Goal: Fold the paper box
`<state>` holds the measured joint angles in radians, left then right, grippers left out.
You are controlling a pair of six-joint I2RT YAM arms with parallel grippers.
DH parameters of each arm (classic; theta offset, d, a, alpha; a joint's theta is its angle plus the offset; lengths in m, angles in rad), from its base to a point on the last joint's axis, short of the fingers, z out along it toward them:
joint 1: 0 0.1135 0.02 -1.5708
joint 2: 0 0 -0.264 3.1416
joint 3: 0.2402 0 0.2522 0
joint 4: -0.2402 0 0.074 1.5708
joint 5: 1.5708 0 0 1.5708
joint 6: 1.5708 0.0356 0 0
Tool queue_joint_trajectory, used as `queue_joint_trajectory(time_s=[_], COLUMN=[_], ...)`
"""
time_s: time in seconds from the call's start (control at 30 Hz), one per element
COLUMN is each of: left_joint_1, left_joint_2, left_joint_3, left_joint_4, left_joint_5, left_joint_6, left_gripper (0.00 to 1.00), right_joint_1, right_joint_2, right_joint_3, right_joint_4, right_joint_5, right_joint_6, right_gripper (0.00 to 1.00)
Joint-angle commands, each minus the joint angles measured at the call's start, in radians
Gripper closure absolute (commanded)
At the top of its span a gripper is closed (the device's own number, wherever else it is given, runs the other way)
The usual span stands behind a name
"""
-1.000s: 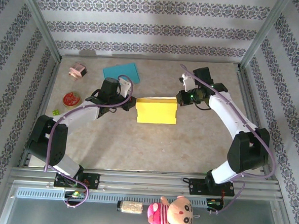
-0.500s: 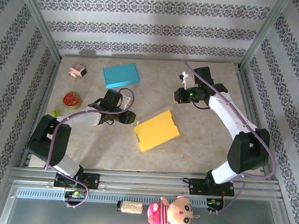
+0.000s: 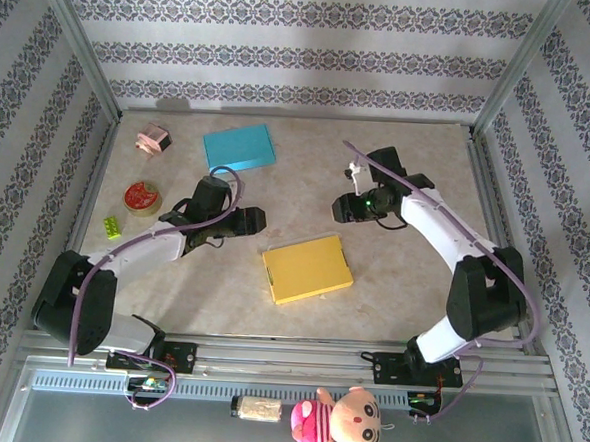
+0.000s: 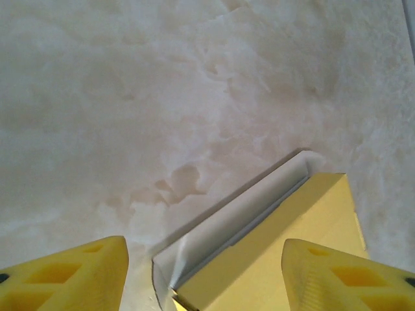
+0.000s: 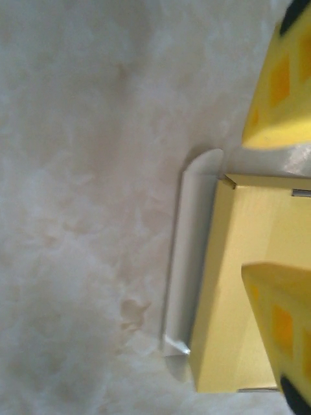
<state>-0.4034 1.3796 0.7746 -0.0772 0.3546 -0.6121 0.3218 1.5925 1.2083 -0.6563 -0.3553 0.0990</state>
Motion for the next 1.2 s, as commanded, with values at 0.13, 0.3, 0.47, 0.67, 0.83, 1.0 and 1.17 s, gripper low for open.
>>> queue_joint_trajectory(time_s=[0.13,0.3,0.47,0.67,0.83,1.0,1.17], left_joint_1=[-0.007,0.002,0.015,0.014,0.015,0.015,0.015], left_joint_2=[-0.002,0.086,0.167,0.189,0.201,0.207,0.196], left_joint_3=[0.021,0.043,0.075,0.111,0.119,0.096,0.062], left_joint_4=[-0.171,-0.115,-0.064,-0.071,-0.052,-0.014,0.026], left_joint_5=[-0.139,-0.073,0.031,0.015,0.024,0.049,0.066], left_joint_6=[-0.086,-0.090,-0.110,-0.028,-0.021,-0.036,-0.061], left_gripper=[0.35,0.33,0.28,0.25,0.24,0.23,0.23], right_joint_1=[0.156,0.310,0.405,0.391,0.351,0.330,0.337], right_joint_2=[-0.089,-0.212,-0.216,-0.514,-0.502,-0.347,-0.235], right_joint_3=[-0.123,-0.230,-0.304,-0.590,-0.670,-0.664,-0.655], right_joint_4=[-0.073,-0.011,-0.010,0.205,0.352,0.537,0.578], right_joint_5=[0.115,0.221,0.335,0.303,0.251,0.138,0.144], right_joint_6=[0.252,0.469,0.647,1.020,1.135,1.148,1.107], right_gripper=[0.32,0.39,0.33,0.02,0.02,0.03,0.29])
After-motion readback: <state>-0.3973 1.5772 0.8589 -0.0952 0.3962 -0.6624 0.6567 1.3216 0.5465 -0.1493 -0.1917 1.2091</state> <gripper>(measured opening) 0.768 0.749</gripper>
